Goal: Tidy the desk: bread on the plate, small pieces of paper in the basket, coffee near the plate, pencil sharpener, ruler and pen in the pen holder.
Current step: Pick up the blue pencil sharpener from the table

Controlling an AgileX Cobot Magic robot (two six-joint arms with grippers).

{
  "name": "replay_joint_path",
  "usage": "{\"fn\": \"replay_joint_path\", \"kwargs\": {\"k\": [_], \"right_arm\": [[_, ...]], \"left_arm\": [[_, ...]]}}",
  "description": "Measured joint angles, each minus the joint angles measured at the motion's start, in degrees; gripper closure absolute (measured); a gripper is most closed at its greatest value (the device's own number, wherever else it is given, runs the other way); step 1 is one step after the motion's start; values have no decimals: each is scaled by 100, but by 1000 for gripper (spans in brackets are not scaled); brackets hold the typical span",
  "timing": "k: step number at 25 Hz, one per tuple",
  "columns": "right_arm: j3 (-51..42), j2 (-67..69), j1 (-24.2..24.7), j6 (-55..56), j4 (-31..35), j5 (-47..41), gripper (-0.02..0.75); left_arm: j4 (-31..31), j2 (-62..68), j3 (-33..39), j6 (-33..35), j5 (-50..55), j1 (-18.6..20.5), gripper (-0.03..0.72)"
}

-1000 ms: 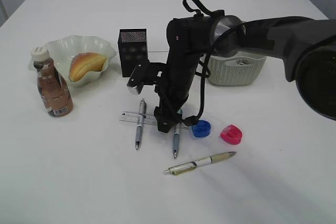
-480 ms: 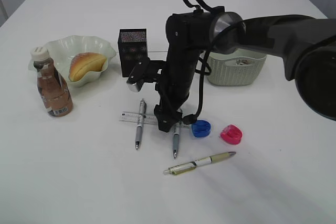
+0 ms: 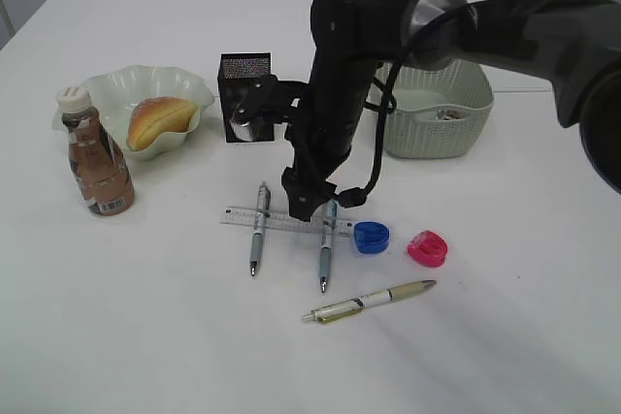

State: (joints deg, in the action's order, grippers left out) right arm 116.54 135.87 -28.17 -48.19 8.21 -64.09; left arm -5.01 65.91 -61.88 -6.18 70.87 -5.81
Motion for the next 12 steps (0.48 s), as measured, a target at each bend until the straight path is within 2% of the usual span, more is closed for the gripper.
{"fn": "replay_joint_path", "kwargs": {"k": [5,12], "right_arm": [[0,-205,0,981,-401,-455,174],[0,-243,0,2926,-1160,-573,174]], "left_arm": [[-32,0,0,0,0,0,255],[-68,0,0,0,0,0,255]]}}
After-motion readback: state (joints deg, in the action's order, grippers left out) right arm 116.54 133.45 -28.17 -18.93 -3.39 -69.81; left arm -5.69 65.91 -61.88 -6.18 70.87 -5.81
